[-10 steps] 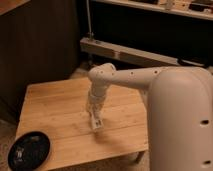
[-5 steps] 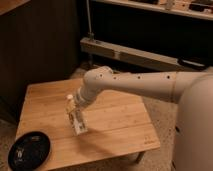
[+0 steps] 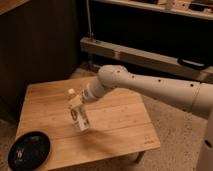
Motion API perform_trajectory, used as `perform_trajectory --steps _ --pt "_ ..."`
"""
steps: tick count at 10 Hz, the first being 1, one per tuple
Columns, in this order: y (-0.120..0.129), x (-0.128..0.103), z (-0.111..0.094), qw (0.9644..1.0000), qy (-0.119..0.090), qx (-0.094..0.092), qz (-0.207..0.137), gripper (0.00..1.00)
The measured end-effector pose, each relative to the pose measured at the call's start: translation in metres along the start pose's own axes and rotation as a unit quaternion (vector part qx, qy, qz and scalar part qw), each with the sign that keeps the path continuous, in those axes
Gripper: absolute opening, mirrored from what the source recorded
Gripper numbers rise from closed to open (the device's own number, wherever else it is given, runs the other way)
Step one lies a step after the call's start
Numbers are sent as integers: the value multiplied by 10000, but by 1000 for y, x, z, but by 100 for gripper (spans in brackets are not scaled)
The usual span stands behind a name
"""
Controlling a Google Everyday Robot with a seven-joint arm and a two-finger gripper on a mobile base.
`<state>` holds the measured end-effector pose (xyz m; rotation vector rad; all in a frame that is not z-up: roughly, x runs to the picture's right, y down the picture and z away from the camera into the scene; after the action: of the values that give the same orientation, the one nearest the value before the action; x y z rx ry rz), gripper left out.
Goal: Place the bottle in the ceramic bowl
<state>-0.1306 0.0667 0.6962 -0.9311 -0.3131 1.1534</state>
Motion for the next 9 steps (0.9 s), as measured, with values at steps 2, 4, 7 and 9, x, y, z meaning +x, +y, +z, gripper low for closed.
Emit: perform_trajectory --steps 2,4,7,9 --pt "1 0 2 10000 12 -10 -8 0" --pt "0 1 1 10000 10 -5 1 0" --pt "3 1 9 9998 37 -160 -98 0" --pt "23 -2 36 9988 147 -408 -237 0"
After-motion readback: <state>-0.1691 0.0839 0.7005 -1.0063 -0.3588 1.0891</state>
